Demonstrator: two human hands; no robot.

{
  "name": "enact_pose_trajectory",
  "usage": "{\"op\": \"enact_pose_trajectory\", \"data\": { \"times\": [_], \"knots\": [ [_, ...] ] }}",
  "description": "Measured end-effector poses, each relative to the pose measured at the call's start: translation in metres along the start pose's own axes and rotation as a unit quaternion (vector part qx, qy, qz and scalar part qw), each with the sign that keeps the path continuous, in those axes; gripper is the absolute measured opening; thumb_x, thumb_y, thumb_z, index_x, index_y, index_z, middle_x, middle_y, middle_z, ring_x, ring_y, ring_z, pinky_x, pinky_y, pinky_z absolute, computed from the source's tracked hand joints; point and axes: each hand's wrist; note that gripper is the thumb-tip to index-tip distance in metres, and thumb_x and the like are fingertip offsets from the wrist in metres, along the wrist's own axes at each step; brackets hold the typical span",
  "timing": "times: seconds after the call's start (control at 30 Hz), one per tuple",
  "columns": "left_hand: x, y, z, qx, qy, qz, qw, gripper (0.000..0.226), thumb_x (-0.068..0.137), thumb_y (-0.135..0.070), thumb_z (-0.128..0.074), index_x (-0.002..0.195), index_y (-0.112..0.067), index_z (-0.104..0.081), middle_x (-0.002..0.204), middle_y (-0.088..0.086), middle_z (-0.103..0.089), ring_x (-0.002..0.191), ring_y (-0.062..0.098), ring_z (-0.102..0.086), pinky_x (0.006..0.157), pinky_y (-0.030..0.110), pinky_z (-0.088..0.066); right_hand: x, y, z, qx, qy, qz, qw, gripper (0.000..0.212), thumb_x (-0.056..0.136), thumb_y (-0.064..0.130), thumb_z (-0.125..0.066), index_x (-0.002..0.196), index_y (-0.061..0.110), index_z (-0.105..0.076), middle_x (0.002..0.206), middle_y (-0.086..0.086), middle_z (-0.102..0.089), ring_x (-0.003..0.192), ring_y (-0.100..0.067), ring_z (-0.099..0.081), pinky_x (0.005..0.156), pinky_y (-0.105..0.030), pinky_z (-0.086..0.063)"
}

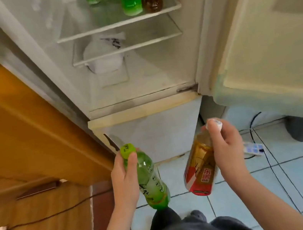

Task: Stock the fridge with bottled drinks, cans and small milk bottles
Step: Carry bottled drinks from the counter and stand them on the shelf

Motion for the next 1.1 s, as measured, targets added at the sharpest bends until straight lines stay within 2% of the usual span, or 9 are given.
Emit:
{"op": "enact_pose_trajectory", "data": {
  "times": [0.2, 0.3, 0.43, 0.5, 0.6, 0.73, 0.83, 1.0, 1.1],
  "knots": [
    [0.083, -0.004, 0.008, -0.021, -0.022, -0.009, 0.999, 0.02, 0.088, -0.041, -0.049, 0.097, -0.028, -0.061, 0.089, -0.017, -0.067, 0.08, -0.004, -0.061, 0.068, 0.008, -0.046, 0.068, 0.021, -0.073, -0.01, 0.037, 0.003, 0.999, 0.019, 0.093, 0.033, -0.05, 0.09, 0.02, -0.063, 0.079, 0.014, -0.067, 0.072, -0.001, -0.063, 0.059, -0.014, -0.049],
    [0.136, -0.02, 0.01, -0.008, 0.007, -0.031, 0.999, 0.037, 0.082, -0.054, -0.045, 0.099, -0.025, -0.061, 0.092, -0.009, -0.066, 0.083, 0.005, -0.062, 0.073, 0.022, -0.05, 0.101, 0.041, -0.101, -0.011, 0.029, 0.037, 0.999, 0.021, 0.089, 0.036, -0.048, 0.085, 0.022, -0.063, 0.073, 0.015, -0.065, 0.067, 0.002, -0.06, 0.055, -0.01, -0.046],
    [0.209, -0.054, 0.013, -0.016, 0.033, -0.088, 0.995, 0.037, 0.08, -0.053, -0.045, 0.096, -0.025, -0.062, 0.093, -0.006, -0.067, 0.08, 0.003, -0.062, 0.071, 0.018, -0.048, 0.146, 0.077, -0.131, -0.009, 0.012, 0.074, 0.997, 0.024, 0.085, 0.039, -0.048, 0.081, 0.022, -0.063, 0.072, 0.009, -0.064, 0.065, -0.001, -0.059, 0.055, -0.011, -0.045],
    [0.243, -0.075, 0.016, -0.027, 0.043, -0.111, 0.992, 0.039, 0.08, -0.054, -0.045, 0.096, -0.023, -0.063, 0.091, -0.006, -0.067, 0.079, 0.003, -0.062, 0.07, 0.018, -0.048, 0.165, 0.095, -0.144, -0.007, 0.007, 0.106, 0.994, 0.027, 0.086, 0.04, -0.047, 0.079, 0.018, -0.061, 0.068, 0.007, -0.059, 0.063, -0.006, -0.056, 0.055, -0.014, -0.044],
    [0.287, -0.111, 0.017, -0.046, 0.044, -0.141, 0.988, 0.037, 0.078, -0.056, -0.046, 0.092, -0.027, -0.064, 0.088, -0.006, -0.068, 0.079, 0.008, -0.063, 0.069, 0.027, -0.049, 0.19, 0.124, -0.159, 0.011, -0.002, 0.155, 0.988, 0.028, 0.086, 0.042, -0.046, 0.077, 0.019, -0.057, 0.066, 0.012, -0.054, 0.062, -0.004, -0.05, 0.057, -0.015, -0.041],
    [0.328, -0.161, 0.017, -0.081, 0.06, -0.208, 0.973, 0.024, 0.084, -0.049, -0.049, 0.092, -0.034, -0.065, 0.094, -0.006, -0.07, 0.083, 0.012, -0.065, 0.07, 0.028, -0.052, 0.214, 0.166, -0.177, 0.038, 0.003, 0.231, 0.972, 0.031, 0.087, 0.041, -0.046, 0.086, 0.015, -0.063, 0.075, 0.01, -0.06, 0.072, -0.008, -0.056, 0.067, -0.023, -0.046],
    [0.349, -0.195, 0.016, -0.127, 0.061, -0.265, 0.954, 0.022, 0.088, -0.048, -0.051, 0.093, -0.033, -0.066, 0.092, -0.002, -0.069, 0.08, 0.018, -0.065, 0.067, 0.032, -0.054, 0.228, 0.199, -0.193, 0.058, 0.014, 0.295, 0.954, 0.027, 0.089, 0.037, -0.047, 0.089, 0.017, -0.064, 0.081, 0.009, -0.064, 0.077, -0.004, -0.058, 0.071, -0.017, -0.046],
    [0.377, -0.233, 0.018, -0.115, 0.014, -0.284, 0.952, 0.019, 0.084, -0.052, -0.052, 0.087, -0.038, -0.064, 0.088, -0.005, -0.069, 0.081, 0.013, -0.064, 0.072, 0.034, -0.053, 0.251, 0.239, -0.227, 0.068, 0.036, 0.346, 0.935, 0.031, 0.089, 0.038, -0.047, 0.09, 0.012, -0.063, 0.084, 0.006, -0.063, 0.08, -0.008, -0.058, 0.073, -0.021, -0.044],
    [0.39, -0.244, 0.016, -0.103, 0.0, -0.304, 0.947, 0.017, 0.085, -0.05, -0.051, 0.086, -0.038, -0.063, 0.083, -0.013, -0.067, 0.077, 0.004, -0.062, 0.07, 0.021, -0.05, 0.265, 0.256, -0.249, 0.057, 0.036, 0.381, 0.922, 0.023, 0.09, 0.036, -0.048, 0.091, 0.017, -0.062, 0.084, 0.011, -0.061, 0.081, -0.002, -0.057, 0.073, -0.015, -0.043]
  ]
}}
Point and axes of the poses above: each hand's wrist, its own x-axis towards the middle knuckle, its own z-axis out of the back of the hand, y = z × x
